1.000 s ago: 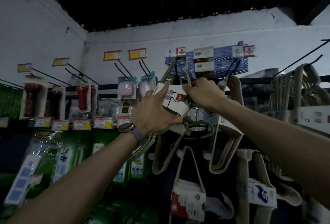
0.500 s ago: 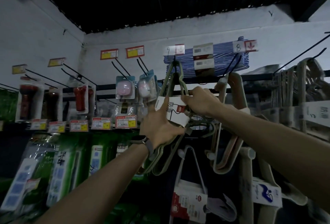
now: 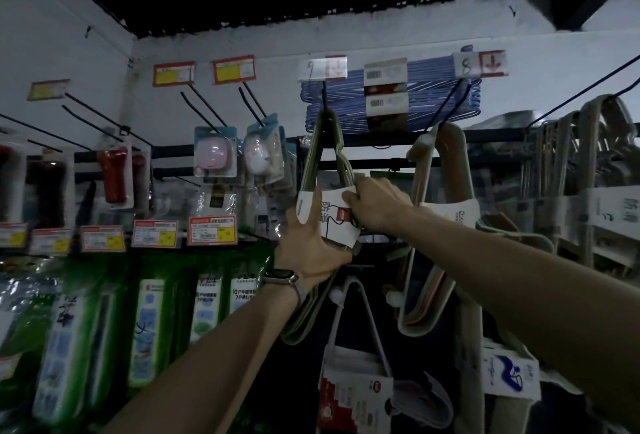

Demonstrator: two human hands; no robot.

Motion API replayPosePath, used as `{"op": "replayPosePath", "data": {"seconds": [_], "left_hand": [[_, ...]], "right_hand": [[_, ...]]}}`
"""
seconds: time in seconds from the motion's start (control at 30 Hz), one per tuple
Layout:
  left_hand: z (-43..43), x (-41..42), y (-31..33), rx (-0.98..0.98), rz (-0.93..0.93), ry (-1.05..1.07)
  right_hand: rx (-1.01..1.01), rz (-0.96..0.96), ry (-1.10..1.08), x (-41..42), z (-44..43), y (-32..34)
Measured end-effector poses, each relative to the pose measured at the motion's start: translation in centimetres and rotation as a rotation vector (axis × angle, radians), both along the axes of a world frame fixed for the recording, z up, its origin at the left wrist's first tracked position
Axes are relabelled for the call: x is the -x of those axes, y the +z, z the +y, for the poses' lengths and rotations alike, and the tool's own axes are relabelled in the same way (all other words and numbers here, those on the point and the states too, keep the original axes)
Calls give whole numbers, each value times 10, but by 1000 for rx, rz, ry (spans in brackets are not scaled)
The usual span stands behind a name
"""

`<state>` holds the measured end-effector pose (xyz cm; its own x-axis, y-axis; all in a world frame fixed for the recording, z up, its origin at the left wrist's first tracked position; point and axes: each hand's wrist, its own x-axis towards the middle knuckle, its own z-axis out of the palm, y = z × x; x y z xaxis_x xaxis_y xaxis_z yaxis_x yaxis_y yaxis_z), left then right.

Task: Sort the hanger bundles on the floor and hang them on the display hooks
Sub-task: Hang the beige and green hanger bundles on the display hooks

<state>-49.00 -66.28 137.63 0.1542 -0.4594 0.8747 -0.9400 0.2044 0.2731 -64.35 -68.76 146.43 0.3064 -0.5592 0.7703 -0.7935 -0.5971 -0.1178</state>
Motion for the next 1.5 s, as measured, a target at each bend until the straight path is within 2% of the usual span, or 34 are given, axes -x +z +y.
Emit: {"op": "replayPosePath", "data": {"seconds": [0.2,0.4,0.63,0.83,0.93,1.07,1.27,1.5], "left_hand": [[-10,-5,-5,-2,-29,8],[13,-5,-6,-131,-80,1],[89,17,-20,-290,-133,99],[172,55,-49,-466,-84,140],[208,83,-95,-531,-91,177],[249,108,-189,-567,-103,148],[301,134,-352,-804,43,147],[361,161,-506,-1049,211,195]], "right_hand": [[5,44,-17,2,-6,-7],[16,84,41,14,11,-15],[88,96,120,51,66,-35],[59,100,199,93,133,-96],[-4,101,248,111,163,-156],[-111,108,317,129,190,-265],[-404,271,340,150,231,-442],[-762,434,363,164,292,-597]]}}
